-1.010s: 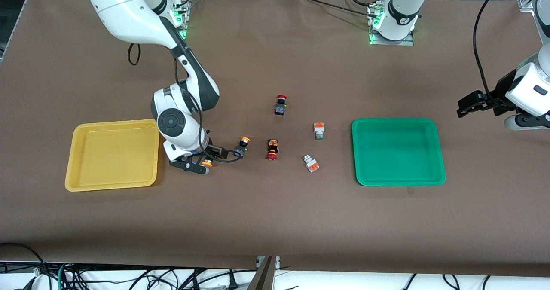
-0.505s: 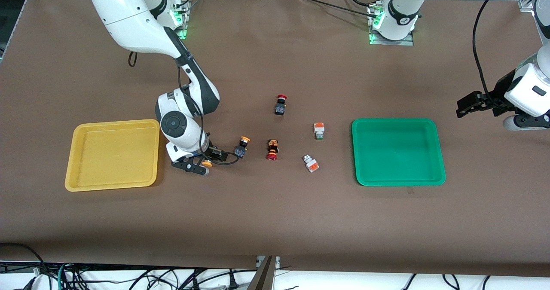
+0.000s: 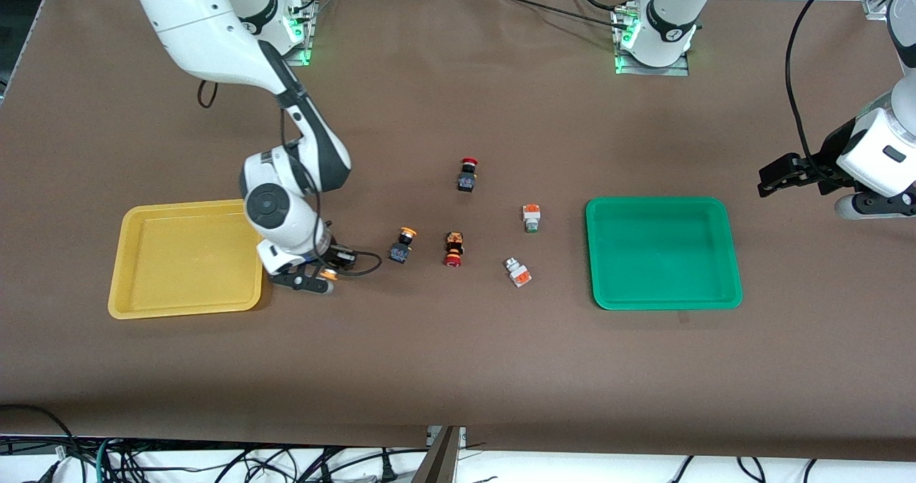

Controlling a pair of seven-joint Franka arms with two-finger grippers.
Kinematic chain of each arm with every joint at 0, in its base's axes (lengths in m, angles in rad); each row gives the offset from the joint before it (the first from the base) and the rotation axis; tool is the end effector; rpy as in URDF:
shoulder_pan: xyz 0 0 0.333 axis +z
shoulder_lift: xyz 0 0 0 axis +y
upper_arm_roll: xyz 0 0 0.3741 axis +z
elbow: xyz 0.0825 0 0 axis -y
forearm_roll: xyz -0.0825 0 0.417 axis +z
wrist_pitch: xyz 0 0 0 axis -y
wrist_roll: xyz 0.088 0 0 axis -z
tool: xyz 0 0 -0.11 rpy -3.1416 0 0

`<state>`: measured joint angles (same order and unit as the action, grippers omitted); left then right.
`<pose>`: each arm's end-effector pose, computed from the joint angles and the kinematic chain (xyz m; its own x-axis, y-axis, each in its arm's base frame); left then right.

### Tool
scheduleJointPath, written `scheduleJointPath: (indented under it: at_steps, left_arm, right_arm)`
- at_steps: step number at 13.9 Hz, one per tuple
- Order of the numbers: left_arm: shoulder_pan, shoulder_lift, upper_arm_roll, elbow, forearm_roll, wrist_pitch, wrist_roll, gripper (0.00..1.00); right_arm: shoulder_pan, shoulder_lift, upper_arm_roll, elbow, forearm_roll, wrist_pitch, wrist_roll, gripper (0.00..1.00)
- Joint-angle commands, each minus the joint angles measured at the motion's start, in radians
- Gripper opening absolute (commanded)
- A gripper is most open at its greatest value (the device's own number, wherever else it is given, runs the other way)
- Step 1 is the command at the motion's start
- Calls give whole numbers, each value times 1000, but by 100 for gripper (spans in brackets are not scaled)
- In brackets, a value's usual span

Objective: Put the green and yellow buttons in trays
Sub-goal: 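Carry the yellow button into the yellow tray with the right gripper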

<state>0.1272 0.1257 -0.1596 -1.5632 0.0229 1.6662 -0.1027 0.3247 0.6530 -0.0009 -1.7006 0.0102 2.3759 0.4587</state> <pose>0.6375 -0.0119 0.6156 0.9974 0.0689 -0.0207 0.0688 -0.9976 -0.0050 0.6987 0.2347 0.2364 0.9898 -0.1416 0.0170 -0.1414 -0.9898 -0.0158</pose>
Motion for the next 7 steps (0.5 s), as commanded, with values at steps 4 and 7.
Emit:
scheduleJointPath:
  at_steps: [4,7]
  left_arm:
    - [-4,15,-3,32,25,-17,9,100]
    - [-4,17,-3,32,23,-16,9,100]
  right_arm:
    - [-151,-62,-121,-13,10,-161,-498,0]
    - [-205,-53,-215,-22,14,-164,-690,0]
